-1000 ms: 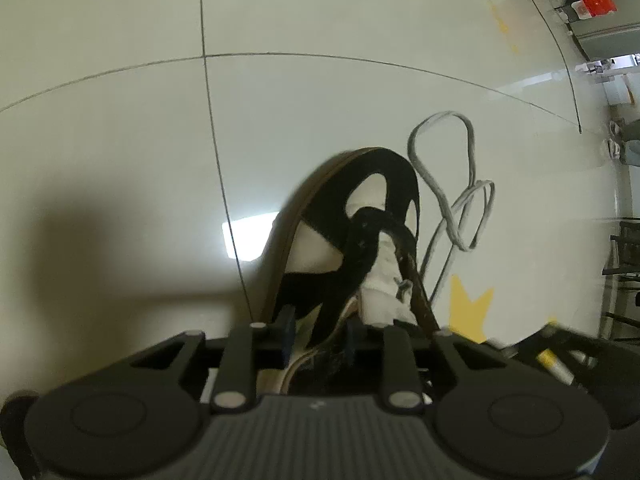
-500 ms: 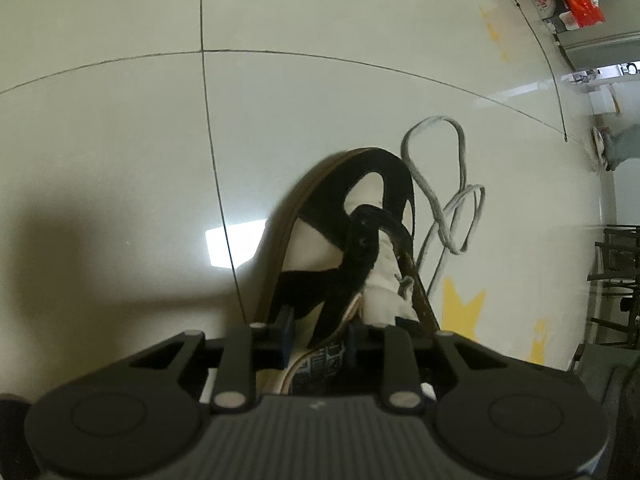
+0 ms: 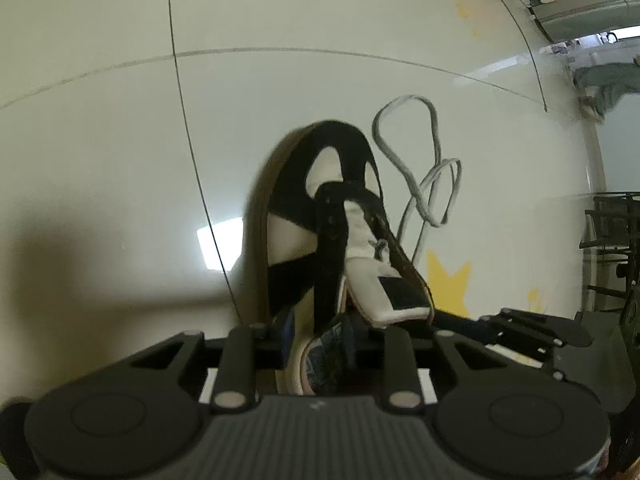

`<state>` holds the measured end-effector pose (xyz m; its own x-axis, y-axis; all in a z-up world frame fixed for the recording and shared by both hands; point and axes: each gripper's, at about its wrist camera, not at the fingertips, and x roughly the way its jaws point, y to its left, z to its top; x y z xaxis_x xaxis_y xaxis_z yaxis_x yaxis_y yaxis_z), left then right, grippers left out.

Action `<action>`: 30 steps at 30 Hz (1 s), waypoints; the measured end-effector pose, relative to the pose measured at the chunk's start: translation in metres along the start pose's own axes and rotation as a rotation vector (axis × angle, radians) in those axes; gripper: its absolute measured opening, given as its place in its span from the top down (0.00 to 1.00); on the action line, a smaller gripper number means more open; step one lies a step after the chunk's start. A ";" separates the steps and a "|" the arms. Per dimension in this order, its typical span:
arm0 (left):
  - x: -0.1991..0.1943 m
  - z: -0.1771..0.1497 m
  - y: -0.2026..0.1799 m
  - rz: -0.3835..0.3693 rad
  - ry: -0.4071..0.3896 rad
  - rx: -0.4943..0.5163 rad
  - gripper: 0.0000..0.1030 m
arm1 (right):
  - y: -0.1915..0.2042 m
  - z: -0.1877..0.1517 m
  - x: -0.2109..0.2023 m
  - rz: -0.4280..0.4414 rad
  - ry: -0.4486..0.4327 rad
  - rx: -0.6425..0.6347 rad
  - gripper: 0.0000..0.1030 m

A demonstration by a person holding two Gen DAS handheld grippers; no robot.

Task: Lace up shoes with both hands

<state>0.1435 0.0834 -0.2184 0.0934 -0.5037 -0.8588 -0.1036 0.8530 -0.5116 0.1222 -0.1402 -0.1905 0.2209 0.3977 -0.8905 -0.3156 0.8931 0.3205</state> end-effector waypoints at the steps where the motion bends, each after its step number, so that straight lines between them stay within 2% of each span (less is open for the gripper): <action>1: -0.003 0.002 -0.001 0.004 0.000 0.005 0.73 | -0.005 0.000 -0.003 0.002 -0.007 0.005 0.65; 8: -0.013 0.011 -0.011 0.057 0.015 0.083 0.73 | -0.047 -0.013 -0.017 -0.066 -0.048 0.061 0.63; 12: -0.017 0.024 -0.024 0.075 0.006 0.139 0.72 | -0.067 -0.029 -0.010 -0.088 -0.025 0.106 0.63; 18: -0.016 0.036 -0.052 0.076 0.012 0.248 0.68 | -0.075 -0.038 0.004 -0.075 0.007 0.106 0.63; 25: 0.007 0.034 -0.071 0.034 0.068 0.355 0.69 | -0.080 -0.045 0.018 -0.073 0.048 0.082 0.65; 30: 0.018 0.031 -0.069 0.002 0.063 0.360 0.69 | -0.088 -0.042 0.029 -0.068 0.059 0.098 0.67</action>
<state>0.1827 0.0195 -0.1975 0.0313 -0.4999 -0.8655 0.2526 0.8418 -0.4770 0.1174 -0.2162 -0.2583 0.1834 0.3253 -0.9277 -0.2098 0.9349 0.2863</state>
